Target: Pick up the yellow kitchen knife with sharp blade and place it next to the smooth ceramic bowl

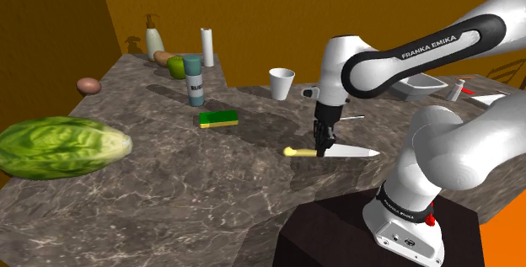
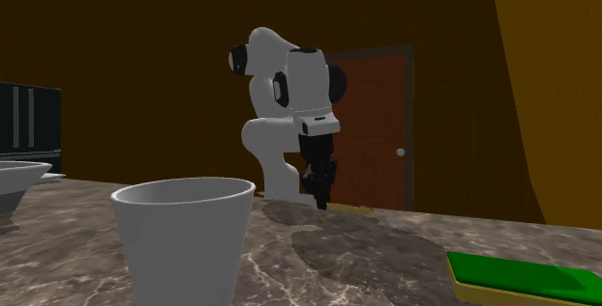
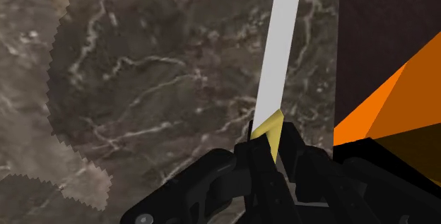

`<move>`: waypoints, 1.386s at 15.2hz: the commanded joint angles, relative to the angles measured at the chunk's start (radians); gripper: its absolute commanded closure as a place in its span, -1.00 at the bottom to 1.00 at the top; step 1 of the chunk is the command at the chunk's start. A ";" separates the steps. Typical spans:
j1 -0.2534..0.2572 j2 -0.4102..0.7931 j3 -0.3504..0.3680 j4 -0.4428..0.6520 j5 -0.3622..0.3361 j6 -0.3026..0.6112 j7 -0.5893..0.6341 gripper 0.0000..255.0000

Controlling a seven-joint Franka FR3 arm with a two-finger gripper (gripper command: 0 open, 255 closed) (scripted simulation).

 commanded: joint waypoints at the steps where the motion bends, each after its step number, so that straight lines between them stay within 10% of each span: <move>1: -0.003 -0.017 0.003 0.009 -0.001 -0.031 0.003 1.00; 21: 0.002 -0.130 0.038 0.226 0.012 -0.358 0.052 1.00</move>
